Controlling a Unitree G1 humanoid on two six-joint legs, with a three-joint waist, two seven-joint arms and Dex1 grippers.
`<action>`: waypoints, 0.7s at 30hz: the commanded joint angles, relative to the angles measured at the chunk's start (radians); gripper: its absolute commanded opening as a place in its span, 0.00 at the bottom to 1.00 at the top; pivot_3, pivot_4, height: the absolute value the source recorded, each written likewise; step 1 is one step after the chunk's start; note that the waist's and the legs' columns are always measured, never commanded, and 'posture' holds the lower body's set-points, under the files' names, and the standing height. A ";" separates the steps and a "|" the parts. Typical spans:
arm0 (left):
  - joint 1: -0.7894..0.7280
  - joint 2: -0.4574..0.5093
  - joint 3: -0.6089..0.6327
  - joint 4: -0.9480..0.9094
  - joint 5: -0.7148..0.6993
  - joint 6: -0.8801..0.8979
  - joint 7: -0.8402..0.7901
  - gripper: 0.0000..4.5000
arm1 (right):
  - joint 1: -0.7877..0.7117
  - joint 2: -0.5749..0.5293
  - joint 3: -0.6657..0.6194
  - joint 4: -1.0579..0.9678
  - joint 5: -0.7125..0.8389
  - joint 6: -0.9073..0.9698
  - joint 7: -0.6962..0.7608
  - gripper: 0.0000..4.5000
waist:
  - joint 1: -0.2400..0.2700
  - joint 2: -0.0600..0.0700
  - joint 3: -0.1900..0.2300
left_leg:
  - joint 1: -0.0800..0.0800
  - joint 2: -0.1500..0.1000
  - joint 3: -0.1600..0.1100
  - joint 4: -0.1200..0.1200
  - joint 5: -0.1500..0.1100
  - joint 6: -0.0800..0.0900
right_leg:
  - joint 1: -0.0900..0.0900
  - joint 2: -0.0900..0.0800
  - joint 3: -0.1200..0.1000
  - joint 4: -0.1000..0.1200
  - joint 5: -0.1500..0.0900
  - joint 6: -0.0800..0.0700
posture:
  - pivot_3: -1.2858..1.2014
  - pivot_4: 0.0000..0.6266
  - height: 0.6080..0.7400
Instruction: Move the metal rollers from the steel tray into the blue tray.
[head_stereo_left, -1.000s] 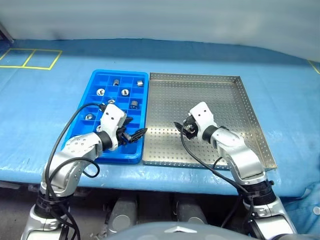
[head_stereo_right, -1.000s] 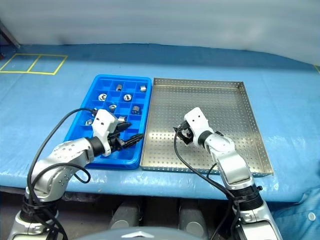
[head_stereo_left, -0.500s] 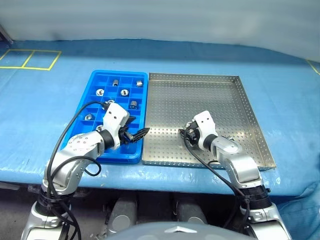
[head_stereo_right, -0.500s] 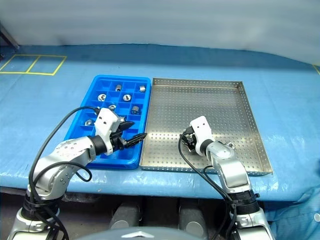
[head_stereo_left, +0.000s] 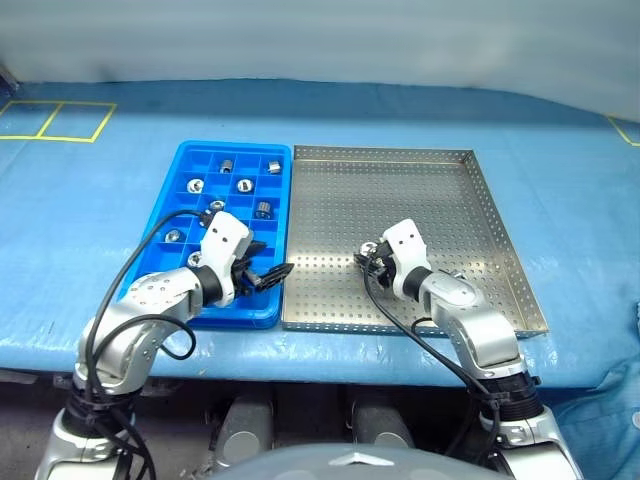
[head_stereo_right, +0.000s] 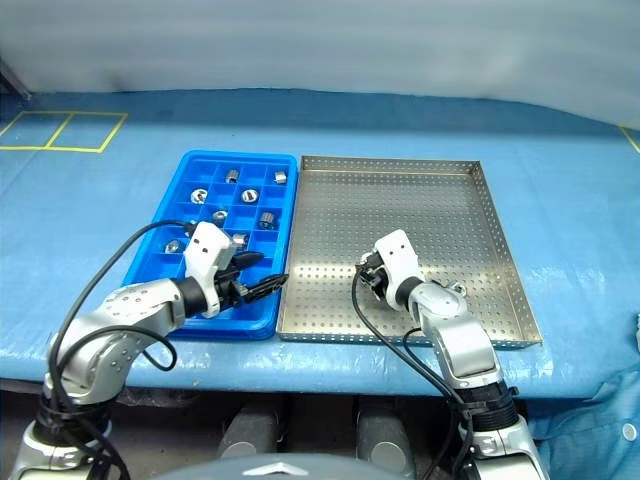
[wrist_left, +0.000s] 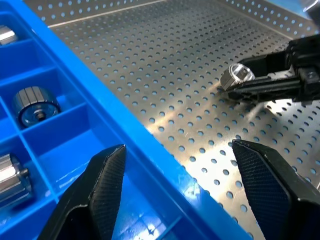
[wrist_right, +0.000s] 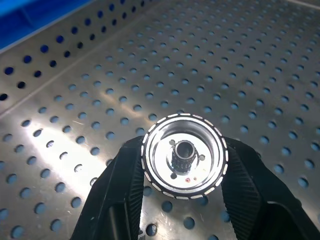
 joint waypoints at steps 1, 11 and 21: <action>0.051 0.085 0.141 -0.141 -0.075 0.077 -0.031 0.83 | -0.049 -0.010 0.040 -0.115 0.048 -0.021 0.074 0.49 | 0.001 0.000 0.000 | 0.000 0.000 0.000 -0.001 0.000 0.000 | 0.000 0.000 -0.001 0.000 0.000 -0.001 | 0.60 0.24 1.00; 0.158 0.227 0.501 -0.282 -0.163 0.219 -0.006 0.83 | -0.216 0.111 0.242 -0.042 0.066 -0.071 0.172 0.49 | 0.048 -0.001 0.000 | 0.000 0.001 -0.007 -0.002 0.000 0.000 | 0.001 0.000 -0.009 0.000 -0.003 -0.005 | 0.66 0.24 1.00; 0.285 0.155 0.537 -0.319 -0.135 0.207 0.067 0.83 | -0.263 0.196 0.352 0.090 -0.007 -0.142 0.168 0.49 | 0.125 -0.002 0.000 | -0.001 0.001 -0.010 -0.004 0.003 -0.008 | 0.001 0.000 -0.012 0.000 -0.004 -0.006 | 0.68 0.24 1.00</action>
